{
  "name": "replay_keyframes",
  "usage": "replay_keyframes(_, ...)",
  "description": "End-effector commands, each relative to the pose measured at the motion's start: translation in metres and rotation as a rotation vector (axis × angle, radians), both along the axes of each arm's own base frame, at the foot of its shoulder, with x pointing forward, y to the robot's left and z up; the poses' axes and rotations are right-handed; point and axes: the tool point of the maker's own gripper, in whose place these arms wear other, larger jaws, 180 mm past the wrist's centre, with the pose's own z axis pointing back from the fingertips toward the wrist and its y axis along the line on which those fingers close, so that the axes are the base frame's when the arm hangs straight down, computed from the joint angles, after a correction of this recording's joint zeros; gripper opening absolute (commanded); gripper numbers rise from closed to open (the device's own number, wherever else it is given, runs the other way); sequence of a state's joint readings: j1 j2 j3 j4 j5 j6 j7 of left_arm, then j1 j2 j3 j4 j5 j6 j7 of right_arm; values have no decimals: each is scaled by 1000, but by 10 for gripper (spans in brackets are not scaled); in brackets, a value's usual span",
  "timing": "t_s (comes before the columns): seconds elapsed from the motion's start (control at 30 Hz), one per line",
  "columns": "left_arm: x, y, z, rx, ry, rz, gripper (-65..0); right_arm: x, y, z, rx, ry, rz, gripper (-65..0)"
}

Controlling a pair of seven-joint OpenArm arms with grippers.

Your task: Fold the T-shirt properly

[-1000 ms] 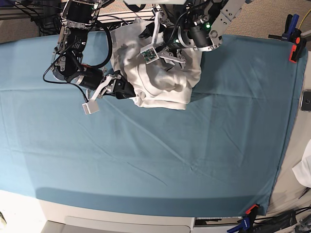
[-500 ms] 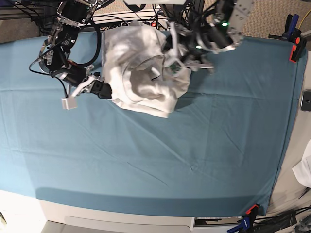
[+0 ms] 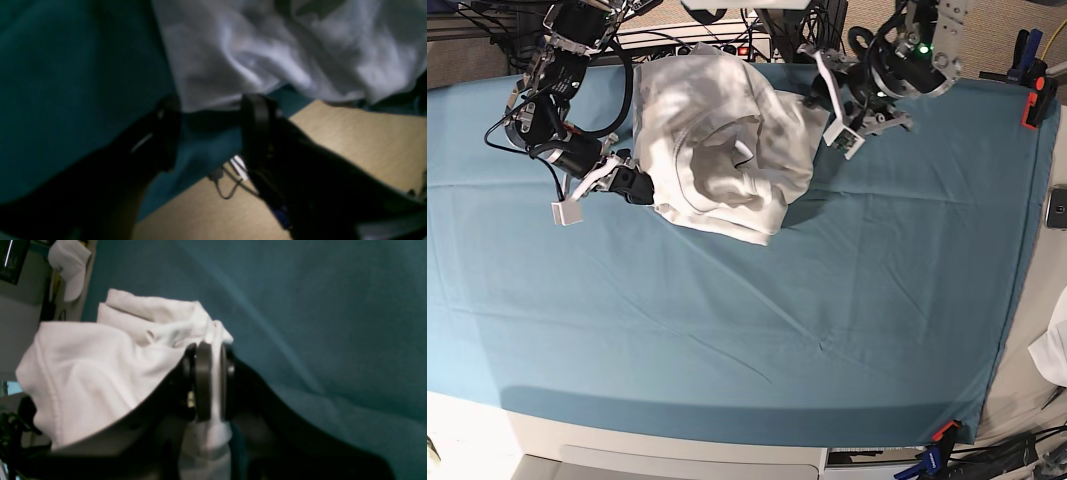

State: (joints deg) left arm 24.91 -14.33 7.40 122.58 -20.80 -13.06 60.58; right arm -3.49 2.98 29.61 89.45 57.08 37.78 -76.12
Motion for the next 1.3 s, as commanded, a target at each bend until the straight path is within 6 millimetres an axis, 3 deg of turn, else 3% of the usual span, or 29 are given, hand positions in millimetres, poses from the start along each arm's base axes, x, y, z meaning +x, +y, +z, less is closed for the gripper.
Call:
replay_keyframes(0.0, 4, -6, 7, -40, -21, 4, -326, 11, -2, 17, 12, -74, -5, -650)
replay_keyframes(0.2, 4, -10, 6, -63, -18, 6, -313, 11, -1, 18, 13, -87, 4, -650)
replay_keyframes(0.4, 5, -7, -22, -46, 49, 24, -313, 11, 0, 19, 16, -90, 4, -650)
replay_keyframes(0.53, 8, -13, -21, -76, 54, -13, -315, 11, 0, 20, 21, -92, 4, -650)
replay_keyframes(0.6, 11, -13, -19, -82, 47, -12, -408, 11, 0, 20, 21, -92, 4, -650)
replay_keyframes(0.67, 15, -13, -17, -78, 37, -14, -606, 11, 0, 20, 20, -91, 5, -650)
replay_keyframes(0.7, 17, -13, -16, -75, 33, -18, -650, 11, 0, 20, 20, -89, 6, -650)
replay_keyframes(1.0, 48, 11, 11, 25, -132, -35, -650, -7, 1, 20, -25, -72, 38, -650)
replay_keyframes(1.27, 101, 13, 15, 4, -191, -4, -650, -53, 2, 1, -46, 16, 48, -650)
